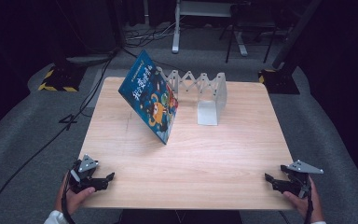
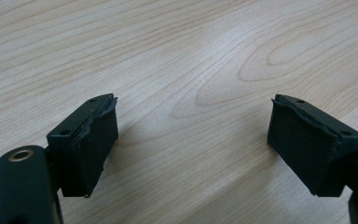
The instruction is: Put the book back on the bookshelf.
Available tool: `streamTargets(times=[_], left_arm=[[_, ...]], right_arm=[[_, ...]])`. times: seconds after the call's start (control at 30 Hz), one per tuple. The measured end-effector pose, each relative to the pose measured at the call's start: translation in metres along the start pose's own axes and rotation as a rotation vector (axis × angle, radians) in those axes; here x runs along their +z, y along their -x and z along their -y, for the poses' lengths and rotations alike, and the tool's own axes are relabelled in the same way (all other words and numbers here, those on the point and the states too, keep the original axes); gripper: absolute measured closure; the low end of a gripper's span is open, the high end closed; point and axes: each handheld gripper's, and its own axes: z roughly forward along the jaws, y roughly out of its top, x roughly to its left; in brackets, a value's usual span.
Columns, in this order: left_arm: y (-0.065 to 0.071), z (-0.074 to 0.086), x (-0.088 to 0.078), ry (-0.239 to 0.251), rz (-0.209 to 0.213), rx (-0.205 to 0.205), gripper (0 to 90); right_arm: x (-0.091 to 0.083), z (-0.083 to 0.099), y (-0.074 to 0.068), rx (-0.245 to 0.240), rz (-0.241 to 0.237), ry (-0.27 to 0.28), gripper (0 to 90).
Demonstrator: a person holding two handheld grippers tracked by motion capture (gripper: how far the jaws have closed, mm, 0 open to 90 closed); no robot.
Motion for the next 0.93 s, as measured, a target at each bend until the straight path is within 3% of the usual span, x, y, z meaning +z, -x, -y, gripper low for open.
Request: streamTargets(times=[0.93], left_arm=[[0.0007, -0.0005, 0.0007, 0.002, -0.015, -0.013, 16.3]], right_arm=[[-0.0001, 0.0, 0.0004, 0.002, -0.001, 0.001, 18.8]])
